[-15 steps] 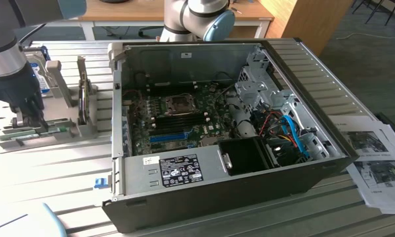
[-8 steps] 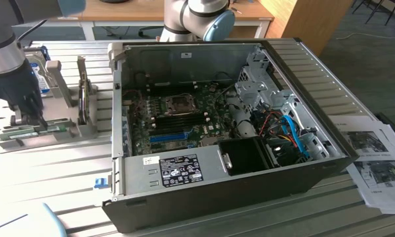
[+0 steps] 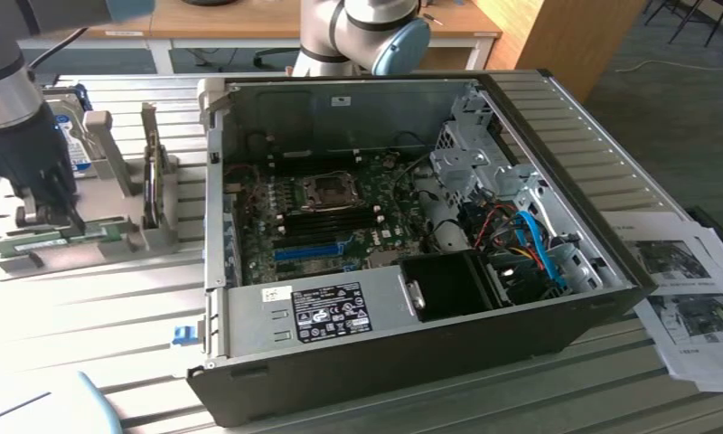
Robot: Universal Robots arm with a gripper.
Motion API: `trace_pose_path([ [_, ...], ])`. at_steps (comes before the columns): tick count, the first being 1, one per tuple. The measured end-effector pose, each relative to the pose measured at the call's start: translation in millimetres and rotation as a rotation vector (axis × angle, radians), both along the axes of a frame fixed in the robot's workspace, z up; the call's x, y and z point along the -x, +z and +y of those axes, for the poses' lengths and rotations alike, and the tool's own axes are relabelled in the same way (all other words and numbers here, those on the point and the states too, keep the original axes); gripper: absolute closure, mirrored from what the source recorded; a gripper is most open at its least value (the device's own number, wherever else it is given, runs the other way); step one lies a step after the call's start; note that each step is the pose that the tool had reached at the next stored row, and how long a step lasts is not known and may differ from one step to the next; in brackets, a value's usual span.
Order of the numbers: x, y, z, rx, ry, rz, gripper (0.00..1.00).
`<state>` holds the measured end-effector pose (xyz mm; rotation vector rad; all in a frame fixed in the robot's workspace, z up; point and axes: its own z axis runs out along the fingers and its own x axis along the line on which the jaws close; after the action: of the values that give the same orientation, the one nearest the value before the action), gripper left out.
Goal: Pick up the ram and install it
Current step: 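Pick up the ram and move it above insertion slot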
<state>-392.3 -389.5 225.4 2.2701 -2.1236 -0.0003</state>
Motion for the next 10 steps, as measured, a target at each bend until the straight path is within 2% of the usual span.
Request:
trace_pose_path([
  [10,-0.7,10.1,0.0,0.0000,0.000,0.0008,0.89],
])
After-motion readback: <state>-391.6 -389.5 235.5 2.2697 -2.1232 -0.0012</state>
